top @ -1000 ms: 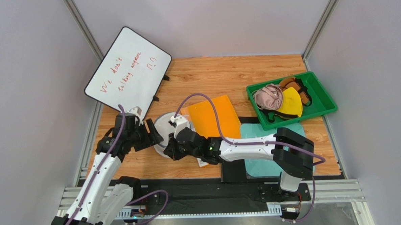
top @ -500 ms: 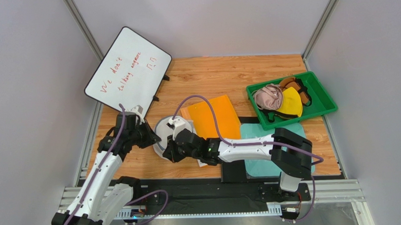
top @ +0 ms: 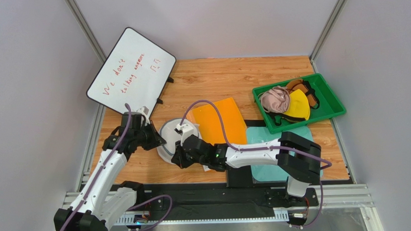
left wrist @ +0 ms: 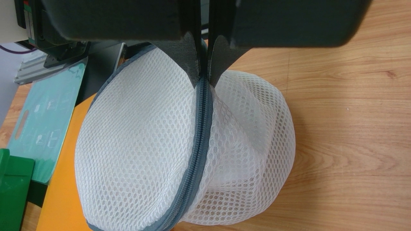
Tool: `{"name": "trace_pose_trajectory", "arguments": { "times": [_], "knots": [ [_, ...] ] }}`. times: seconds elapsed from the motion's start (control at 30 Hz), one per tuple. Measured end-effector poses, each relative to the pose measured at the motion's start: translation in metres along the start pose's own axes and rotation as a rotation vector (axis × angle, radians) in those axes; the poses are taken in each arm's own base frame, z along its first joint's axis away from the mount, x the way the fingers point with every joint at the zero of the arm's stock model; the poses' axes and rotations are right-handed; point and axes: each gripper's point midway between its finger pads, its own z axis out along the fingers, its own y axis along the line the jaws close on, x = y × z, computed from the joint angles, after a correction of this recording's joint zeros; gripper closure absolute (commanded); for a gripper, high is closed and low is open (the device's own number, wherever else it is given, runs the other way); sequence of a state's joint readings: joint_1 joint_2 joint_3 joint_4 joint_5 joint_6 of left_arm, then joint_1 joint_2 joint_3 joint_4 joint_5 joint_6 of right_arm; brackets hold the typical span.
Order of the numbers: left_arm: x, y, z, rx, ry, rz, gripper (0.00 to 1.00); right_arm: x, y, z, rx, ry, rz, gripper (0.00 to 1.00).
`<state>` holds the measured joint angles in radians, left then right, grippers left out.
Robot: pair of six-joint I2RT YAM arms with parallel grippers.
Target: Unzip the laundry bag and remove the bra
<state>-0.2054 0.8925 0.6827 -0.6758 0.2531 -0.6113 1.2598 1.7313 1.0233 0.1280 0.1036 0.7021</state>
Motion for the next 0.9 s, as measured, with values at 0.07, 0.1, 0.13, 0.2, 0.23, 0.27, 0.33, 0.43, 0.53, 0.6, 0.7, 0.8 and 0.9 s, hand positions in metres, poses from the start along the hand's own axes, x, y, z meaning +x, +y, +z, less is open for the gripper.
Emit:
{"name": "trace_pose_trajectory", "arguments": {
  "times": [0.07, 0.1, 0.13, 0.2, 0.23, 0.27, 0.33, 0.43, 0.53, 0.6, 0.7, 0.8, 0.9],
  "knots": [
    [-0.001, -0.001, 0.0, -0.001, 0.003, 0.006, 1.0, 0.003, -0.004, -0.002, 0.007, 0.002, -0.001, 1.0],
    [-0.002, -0.001, 0.001, -0.001, 0.005, 0.012, 1.0, 0.003, -0.005, -0.004, 0.011, 0.001, -0.001, 1.0],
    [-0.002, -0.001, 0.001, -0.001, 0.006, 0.015, 1.0, 0.004, -0.007, -0.005, 0.015, 0.001, -0.001, 1.0],
    [-0.002, -0.001, 0.001, -0.002, 0.009, 0.02, 1.0, 0.004, -0.01, -0.009, 0.022, -0.005, -0.001, 1.0],
    [-0.003, -0.001, 0.002, -0.002, 0.009, 0.024, 1.0, 0.004, -0.012, -0.01, 0.024, -0.006, -0.001, 1.0],
    [-0.003, -0.001, 0.002, -0.002, 0.01, 0.027, 1.0, 0.004, -0.013, -0.012, 0.028, -0.007, 0.0, 1.0],
    [-0.004, -0.002, 0.001, -0.002, 0.009, 0.034, 1.0, 0.004, -0.017, -0.015, 0.035, -0.012, 0.001, 1.0],
    [-0.006, -0.003, 0.001, 0.0, 0.007, 0.043, 1.0, 0.003, -0.025, -0.02, 0.051, -0.017, 0.002, 1.0],
    [-0.008, -0.003, 0.002, -0.003, 0.01, 0.053, 1.0, 0.001, -0.033, -0.025, 0.067, -0.023, 0.004, 1.0],
    [-0.01, -0.004, 0.002, -0.004, 0.011, 0.06, 1.0, -0.002, -0.038, -0.027, 0.08, -0.03, 0.003, 1.0],
    [-0.015, -0.007, 0.002, -0.003, 0.009, 0.07, 0.96, -0.007, -0.041, -0.031, 0.091, -0.043, -0.002, 1.0],
    [-0.019, -0.01, 0.001, 0.002, 0.005, 0.079, 0.52, -0.011, -0.04, -0.033, 0.092, -0.056, -0.005, 1.0],
    [-0.022, -0.01, 0.001, 0.002, -0.005, 0.093, 0.3, -0.01, -0.041, -0.034, 0.092, -0.05, -0.005, 1.0]
  ]
}}
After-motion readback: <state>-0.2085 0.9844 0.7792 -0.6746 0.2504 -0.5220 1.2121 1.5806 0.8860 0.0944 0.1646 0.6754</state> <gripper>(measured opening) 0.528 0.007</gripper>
